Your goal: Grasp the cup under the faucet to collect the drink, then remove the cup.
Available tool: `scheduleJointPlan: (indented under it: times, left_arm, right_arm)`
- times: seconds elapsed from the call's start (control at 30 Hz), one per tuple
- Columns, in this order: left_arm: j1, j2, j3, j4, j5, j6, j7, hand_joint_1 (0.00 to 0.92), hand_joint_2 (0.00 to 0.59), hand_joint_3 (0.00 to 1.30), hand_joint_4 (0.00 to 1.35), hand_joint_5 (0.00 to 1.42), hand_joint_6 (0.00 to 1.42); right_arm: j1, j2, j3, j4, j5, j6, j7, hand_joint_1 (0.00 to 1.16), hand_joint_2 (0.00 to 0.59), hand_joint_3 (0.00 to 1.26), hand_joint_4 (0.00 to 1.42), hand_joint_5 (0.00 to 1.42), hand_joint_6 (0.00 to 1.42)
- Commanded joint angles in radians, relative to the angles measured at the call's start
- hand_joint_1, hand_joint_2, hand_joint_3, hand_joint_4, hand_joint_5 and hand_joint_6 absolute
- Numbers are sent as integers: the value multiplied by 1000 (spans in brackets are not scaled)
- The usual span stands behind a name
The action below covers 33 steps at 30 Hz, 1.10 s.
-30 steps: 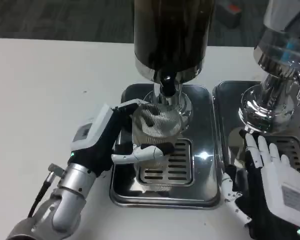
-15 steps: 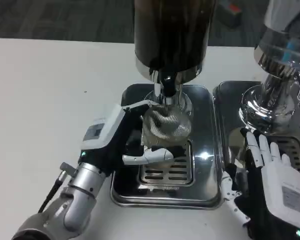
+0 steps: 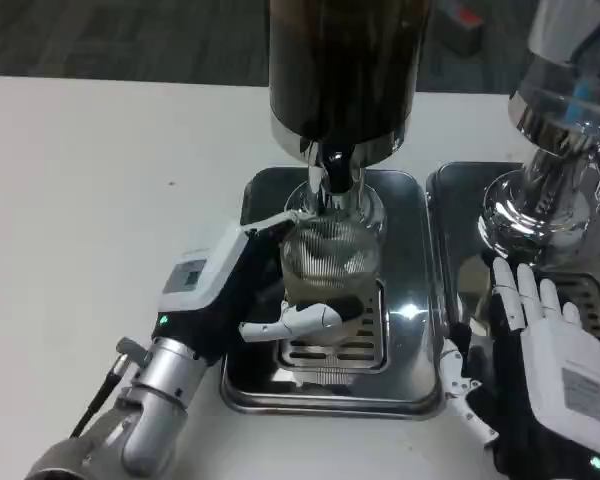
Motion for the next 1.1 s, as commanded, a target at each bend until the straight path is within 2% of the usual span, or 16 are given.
scheduleJointPlan:
  times: [0.03, 0.23, 0.33, 0.5, 0.63, 0.83, 0.97, 1.1]
  left_arm:
    - [20, 17, -5, -9, 1, -15, 13, 191, 56, 405, 475, 644, 474]
    - [28, 29, -8, -26, 8, -20, 35, 127, 39, 289, 389, 611, 441]
    - [36, 34, 0, -27, -8, -27, 24, 70, 11, 264, 366, 609, 435]
    - [49, 45, 17, -39, -27, -49, 11, 10, 0, 235, 343, 600, 435]
    - [81, 74, 55, -58, -85, -94, -35, 0, 1, 175, 272, 554, 373]
    - [157, 146, 103, -153, -116, -149, -76, 0, 10, 77, 94, 348, 256]
    - [195, 166, 133, -210, -135, -163, -87, 0, 18, 44, 59, 301, 233]
    - [240, 191, 177, -288, -170, -197, -127, 0, 33, 1, 1, 196, 139]
  right_arm:
    - [-12, -13, -7, -3, 10, -12, 7, 298, 562, 13, 0, 0, 0]
    - [-20, -24, -9, 5, 24, -17, 2, 302, 562, 0, 0, 0, 0]
    - [-23, -29, -8, 8, 31, -15, 6, 304, 562, 0, 0, 0, 0]
    - [-27, -37, -11, 12, 41, -18, 12, 306, 562, 0, 0, 0, 0]
    - [-25, -71, -2, 6, -5, -14, 18, 306, 558, 0, 0, 0, 0]
    - [-14, -122, -2, -6, -73, 9, 43, 308, 551, 0, 0, 0, 0]
    - [-15, -131, 2, -4, -102, 10, 56, 312, 547, 0, 0, 0, 0]
    - [-13, -139, 12, 5, -133, 11, 61, 330, 534, 0, 0, 0, 0]
